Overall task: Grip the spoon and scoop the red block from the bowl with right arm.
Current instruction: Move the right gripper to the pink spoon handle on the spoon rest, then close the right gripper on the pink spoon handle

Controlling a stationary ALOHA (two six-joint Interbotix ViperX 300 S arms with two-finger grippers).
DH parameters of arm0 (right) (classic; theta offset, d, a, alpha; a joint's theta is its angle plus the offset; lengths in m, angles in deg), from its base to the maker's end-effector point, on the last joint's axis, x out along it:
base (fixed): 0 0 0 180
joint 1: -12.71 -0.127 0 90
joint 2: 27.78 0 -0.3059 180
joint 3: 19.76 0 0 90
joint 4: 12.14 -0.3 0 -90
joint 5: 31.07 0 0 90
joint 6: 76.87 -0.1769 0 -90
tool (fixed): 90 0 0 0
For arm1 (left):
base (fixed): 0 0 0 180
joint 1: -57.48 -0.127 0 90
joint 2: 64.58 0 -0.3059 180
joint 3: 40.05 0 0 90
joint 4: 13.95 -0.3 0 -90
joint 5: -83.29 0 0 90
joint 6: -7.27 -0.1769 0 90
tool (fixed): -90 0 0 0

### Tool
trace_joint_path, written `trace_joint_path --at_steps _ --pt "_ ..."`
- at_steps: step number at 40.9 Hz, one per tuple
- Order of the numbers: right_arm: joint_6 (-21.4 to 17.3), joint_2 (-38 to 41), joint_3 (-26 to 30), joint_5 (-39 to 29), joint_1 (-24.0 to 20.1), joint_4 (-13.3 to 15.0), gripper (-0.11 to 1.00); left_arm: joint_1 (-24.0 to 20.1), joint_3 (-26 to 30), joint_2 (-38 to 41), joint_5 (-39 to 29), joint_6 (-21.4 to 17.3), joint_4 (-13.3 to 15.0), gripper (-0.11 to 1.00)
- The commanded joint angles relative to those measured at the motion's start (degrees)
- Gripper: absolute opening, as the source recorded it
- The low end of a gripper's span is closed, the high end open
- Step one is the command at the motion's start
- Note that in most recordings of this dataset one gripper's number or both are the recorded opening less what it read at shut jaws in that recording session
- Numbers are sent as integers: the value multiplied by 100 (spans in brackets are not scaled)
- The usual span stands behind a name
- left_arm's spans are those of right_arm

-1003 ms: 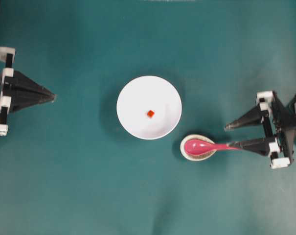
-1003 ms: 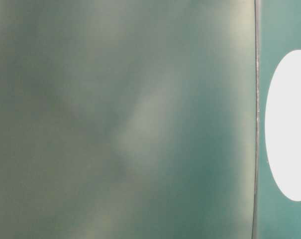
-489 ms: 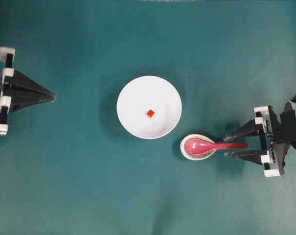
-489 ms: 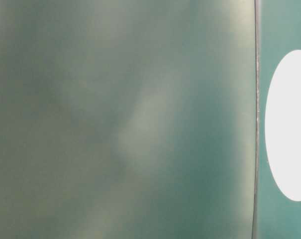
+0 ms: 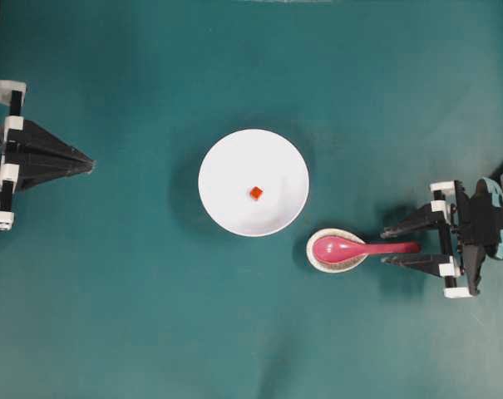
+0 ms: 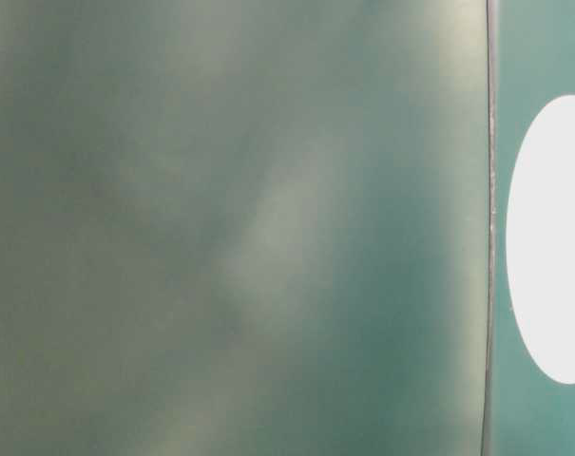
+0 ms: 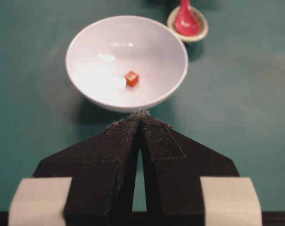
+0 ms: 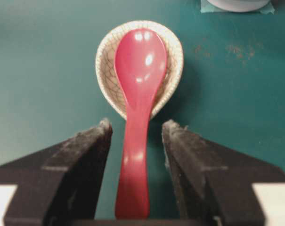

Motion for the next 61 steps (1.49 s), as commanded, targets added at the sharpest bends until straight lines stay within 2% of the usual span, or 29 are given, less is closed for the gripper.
trace_joint_path --at_steps 1,24,61 --pt "-9 35 9 70 -26 -18 54 -9 141 44 35 18 -9 0" --pt "-9 211 -158 448 -255 -18 53 -97 132 44 26 -26 -9 0" --pt "0 211 -229 563 -264 -18 53 -97 132 44 26 -62 -9 0"
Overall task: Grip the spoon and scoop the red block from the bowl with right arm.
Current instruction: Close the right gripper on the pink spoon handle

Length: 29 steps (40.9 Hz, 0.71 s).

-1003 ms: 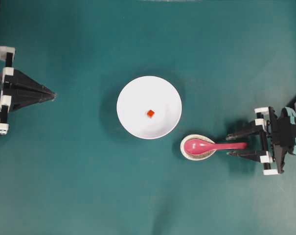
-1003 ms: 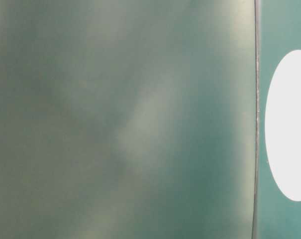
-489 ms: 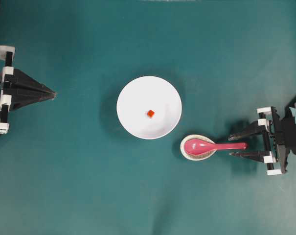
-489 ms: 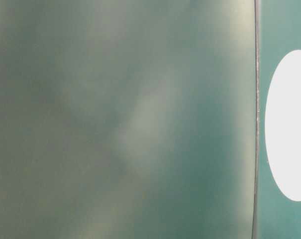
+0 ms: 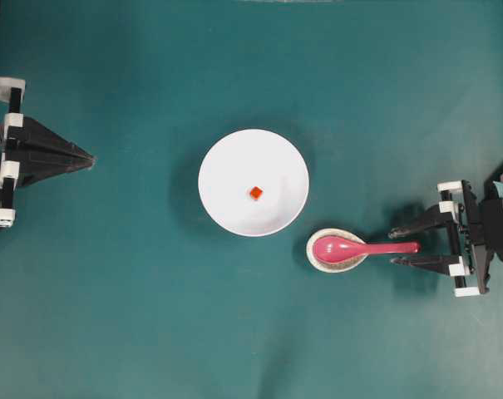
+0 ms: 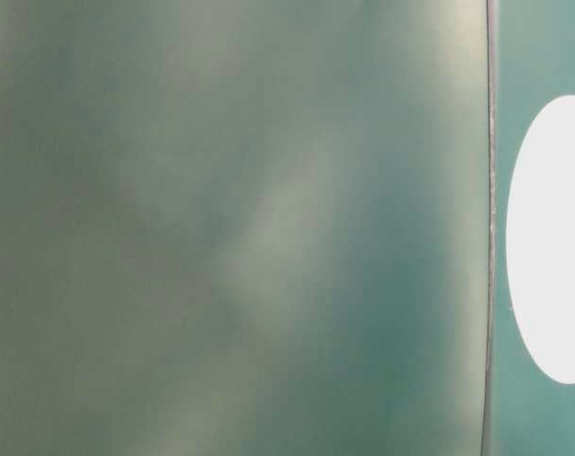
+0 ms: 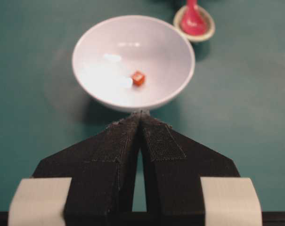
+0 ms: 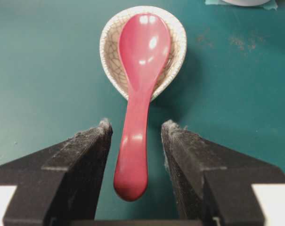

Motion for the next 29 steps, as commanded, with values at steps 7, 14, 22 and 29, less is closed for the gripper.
trace_joint_path --at_steps 7,14,22,29 --pt "18 -35 9 70 -26 -9 50 -18 132 44 26 -9 -9 0" --pt "26 -35 9 70 -26 -9 39 -18 132 44 26 -9 -9 0" --pt "26 -35 9 70 -26 -9 30 -18 132 44 26 -9 -9 0" --pt "26 -35 26 53 -26 -9 29 -18 132 35 18 -9 -9 0"
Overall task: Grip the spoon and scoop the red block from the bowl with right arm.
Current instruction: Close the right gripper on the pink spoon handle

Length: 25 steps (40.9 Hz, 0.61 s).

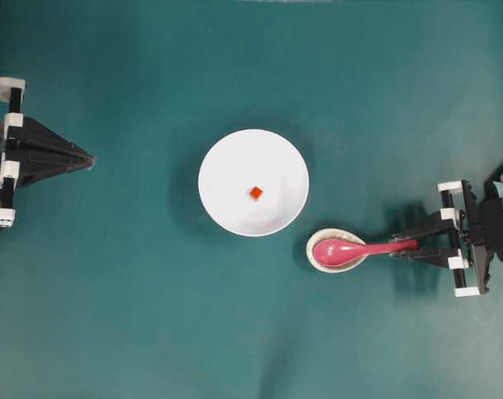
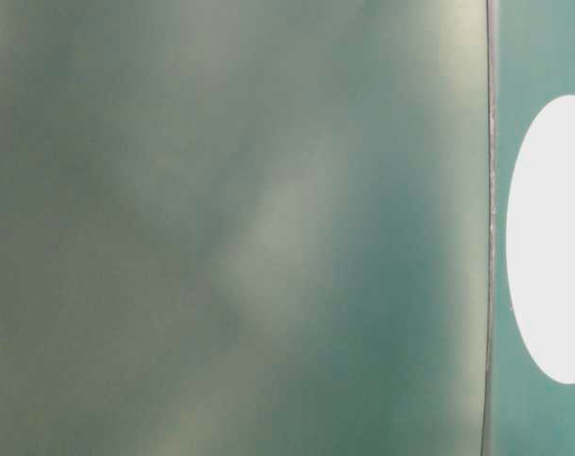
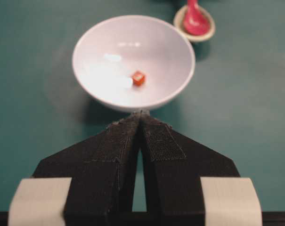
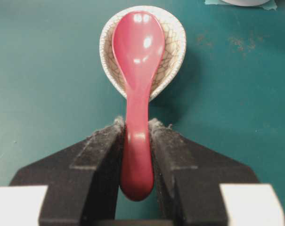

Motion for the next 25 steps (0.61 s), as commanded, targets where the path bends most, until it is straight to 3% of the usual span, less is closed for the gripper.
trace_joint_path --at_steps 1,25 --pt "9 -35 35 44 -26 -18 28 -18 132 44 26 -9 -9 0" --pt "9 -141 88 26 -26 -18 25 -18 132 44 18 -44 -9 0"
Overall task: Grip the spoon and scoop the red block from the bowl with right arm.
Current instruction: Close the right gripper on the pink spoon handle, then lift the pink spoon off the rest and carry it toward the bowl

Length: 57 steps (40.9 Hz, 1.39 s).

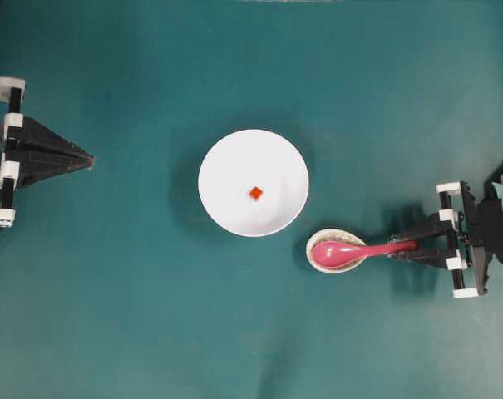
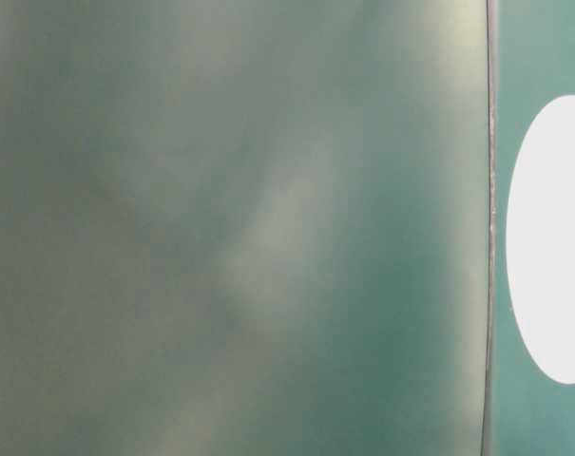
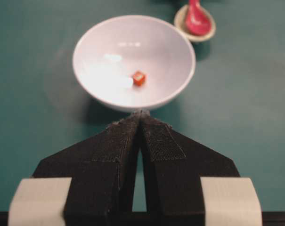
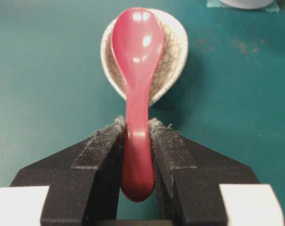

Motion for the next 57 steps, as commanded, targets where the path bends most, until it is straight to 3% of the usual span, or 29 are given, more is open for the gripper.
trace_joint_path --at_steps 1,16,26,44,57 --pt "9 -185 18 9 -26 -9 25 -18 132 44 9 -18 -9 0" --pt "62 -1248 35 -606 62 -9 25 -18 141 44 -97 -9 -35 0" --pt "571 -2294 290 -1617 360 -9 25 -18 141 35 -105 -9 -35 0" --pt "1872 -4702 1178 -5291 1925 -9 25 -18 132 35 -105 9 -35 0" --pt "2074 -5669 1942 -7717 3208 70 25 -18 141 35 -79 9 -35 0"
